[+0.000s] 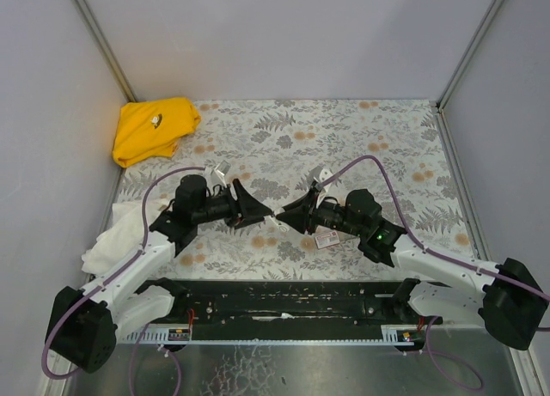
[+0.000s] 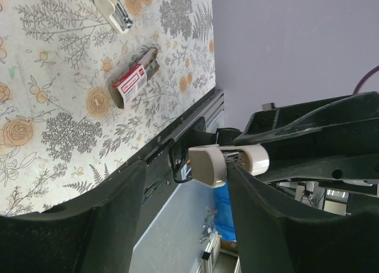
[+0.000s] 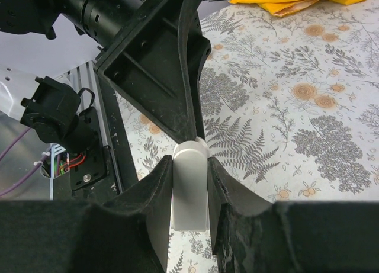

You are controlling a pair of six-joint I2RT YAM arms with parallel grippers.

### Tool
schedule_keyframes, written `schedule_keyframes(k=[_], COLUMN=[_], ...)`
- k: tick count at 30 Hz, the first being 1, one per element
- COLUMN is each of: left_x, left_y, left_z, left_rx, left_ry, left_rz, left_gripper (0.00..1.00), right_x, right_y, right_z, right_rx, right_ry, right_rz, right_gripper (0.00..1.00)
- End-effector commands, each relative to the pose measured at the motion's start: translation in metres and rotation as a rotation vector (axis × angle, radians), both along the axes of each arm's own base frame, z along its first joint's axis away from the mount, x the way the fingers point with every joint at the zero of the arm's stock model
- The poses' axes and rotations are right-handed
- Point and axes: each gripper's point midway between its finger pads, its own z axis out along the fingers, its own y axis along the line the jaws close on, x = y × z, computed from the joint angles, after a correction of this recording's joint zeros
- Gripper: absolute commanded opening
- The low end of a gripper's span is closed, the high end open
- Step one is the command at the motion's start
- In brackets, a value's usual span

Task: Load the staples into the stapler

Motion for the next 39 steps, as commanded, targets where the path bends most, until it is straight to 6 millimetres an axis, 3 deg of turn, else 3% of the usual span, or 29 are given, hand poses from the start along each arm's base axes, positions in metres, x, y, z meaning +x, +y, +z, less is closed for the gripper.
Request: schedule_keyframes(k=[1, 13, 20, 23, 25, 27, 33, 36, 39], left_x=[-0.003, -0.02, -0.032, -0.027, -0.014, -0.002, 0.012, 0.012, 0.012], left_y=[-0.006, -0.012, -0.017, -0.012, -0.002, 0.008, 0.016, 0.004, -0.008], left_z=[-0.006, -0.046, -0.056, -0.051, -0.038, -0.009, 0.067, 0.082, 0.074], left_rx=[0.034, 0.099, 0.077, 0.113, 0.182, 0.213, 0.128, 0.047, 0.041], left_ry=[-0.029, 0.037, 0.039, -0.012, -0.098, -0.228, -0.408, -0.412, -0.362], left_rz=[-0.029, -0.062, -0.092, -0.057, 0.009, 0.069, 0.186, 0.156, 0.095], left_gripper=[0.56, 0.56, 0.56, 0.56, 0.58, 0.61, 0.63, 0.63, 0.6], right_x=[0.004, 0.004, 0.008, 0.009, 0.009, 0.008, -0.008, -0.013, -0.016], right_y=[-0.007, -0.026, -0.033, -0.035, -0.033, -0.031, -0.017, -0.012, -0.01], right_z=[0.042, 0.071, 0.087, 0.09, 0.088, 0.082, 0.069, 0.066, 0.067], right_rx=[0.067, 0.097, 0.184, 0.202, 0.195, 0.182, 0.156, 0.151, 0.155], right_ry=[-0.1, -0.12, -0.114, -0.109, -0.101, -0.082, -0.038, -0.023, -0.018], right_rz=[-0.047, -0.119, -0.176, -0.189, -0.183, -0.16, -0.035, 0.013, 0.032], right_gripper=[0.0, 0.0, 0.0, 0.0, 0.0, 0.0, 0.0, 0.0, 0.0])
